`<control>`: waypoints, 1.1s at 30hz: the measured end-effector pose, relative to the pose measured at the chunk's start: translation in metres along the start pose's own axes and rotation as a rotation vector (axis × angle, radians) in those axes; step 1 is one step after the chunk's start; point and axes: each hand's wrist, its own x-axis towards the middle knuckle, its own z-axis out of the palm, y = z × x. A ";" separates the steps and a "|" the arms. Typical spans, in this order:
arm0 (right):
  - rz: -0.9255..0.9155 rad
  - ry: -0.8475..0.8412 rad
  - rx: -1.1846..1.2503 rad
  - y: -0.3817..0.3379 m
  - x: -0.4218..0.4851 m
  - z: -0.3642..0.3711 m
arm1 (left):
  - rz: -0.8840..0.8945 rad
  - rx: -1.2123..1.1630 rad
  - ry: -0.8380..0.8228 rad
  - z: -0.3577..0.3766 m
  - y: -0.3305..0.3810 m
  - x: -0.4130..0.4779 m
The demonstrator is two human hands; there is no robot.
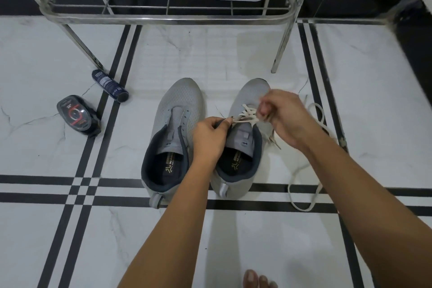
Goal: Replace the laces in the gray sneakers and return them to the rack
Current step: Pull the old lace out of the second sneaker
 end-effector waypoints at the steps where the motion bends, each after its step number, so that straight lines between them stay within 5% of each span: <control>1: -0.032 -0.026 -0.389 0.004 0.003 0.001 | 0.003 0.001 0.002 0.001 0.000 -0.001; 4: -0.194 -0.205 -1.365 0.014 0.012 0.009 | 0.017 0.012 0.005 0.002 0.001 -0.001; 8: -0.423 -0.164 -1.723 0.026 0.019 0.025 | 0.019 0.014 -0.013 0.001 0.001 -0.001; 10: -0.437 -0.143 -1.583 0.028 0.017 0.022 | 0.007 0.005 -0.015 -0.001 0.001 -0.001; 14: -0.223 0.153 -0.954 0.015 0.014 -0.019 | -0.008 0.021 -0.003 -0.007 0.002 0.002; 19: 0.132 0.268 -0.823 0.017 0.012 -0.054 | 0.023 0.073 -0.011 -0.003 0.003 -0.001; 23: 0.388 0.121 -0.522 0.013 0.014 -0.045 | 0.101 0.254 -0.037 0.002 0.008 -0.002; 25: 0.364 0.087 -0.534 0.008 0.014 -0.039 | 0.208 0.376 -0.071 0.004 0.012 -0.002; 29: 0.157 0.252 -0.945 0.004 0.004 -0.023 | 0.412 0.604 -0.249 0.013 0.031 0.012; 33: -0.031 0.208 -0.894 0.020 -0.008 0.005 | 0.440 0.952 -0.353 0.029 0.040 0.039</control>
